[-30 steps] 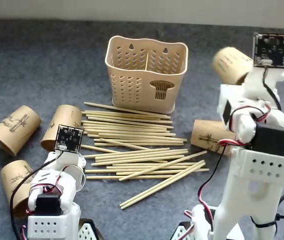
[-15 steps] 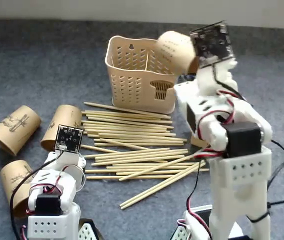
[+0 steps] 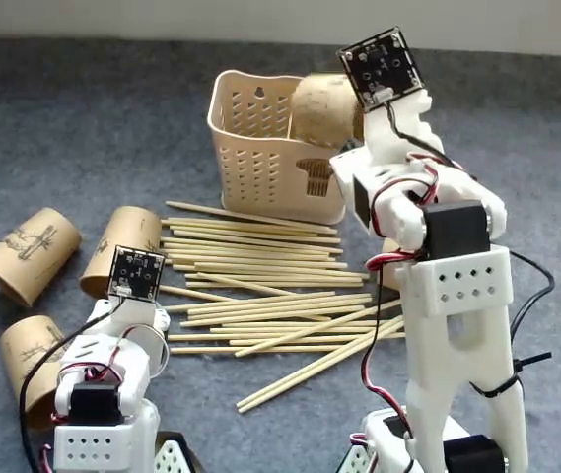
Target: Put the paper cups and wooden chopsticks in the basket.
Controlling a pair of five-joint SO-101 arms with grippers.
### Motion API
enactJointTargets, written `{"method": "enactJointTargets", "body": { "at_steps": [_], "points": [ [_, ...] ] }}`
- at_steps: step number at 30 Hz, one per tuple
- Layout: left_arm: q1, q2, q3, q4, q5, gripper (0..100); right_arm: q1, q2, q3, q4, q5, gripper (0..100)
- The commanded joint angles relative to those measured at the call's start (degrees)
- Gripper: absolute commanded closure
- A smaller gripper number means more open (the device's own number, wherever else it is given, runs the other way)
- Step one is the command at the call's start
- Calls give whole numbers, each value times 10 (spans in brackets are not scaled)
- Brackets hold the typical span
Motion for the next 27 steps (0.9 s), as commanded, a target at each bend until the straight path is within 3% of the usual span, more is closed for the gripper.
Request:
{"method": "enactJointTargets", "body": {
  "at_steps": [1, 19, 27],
  "points": [
    [-7, -9, -5, -8, -3, 972, -7, -1, -29, -25, 5, 840],
    [-7, -9, -5, -8, -3, 972, -40, 3, -23, -150, 4, 840],
    [-7, -9, -5, -8, -3, 972, -32, 18, -23, -188, -59, 840]
  ]
}}
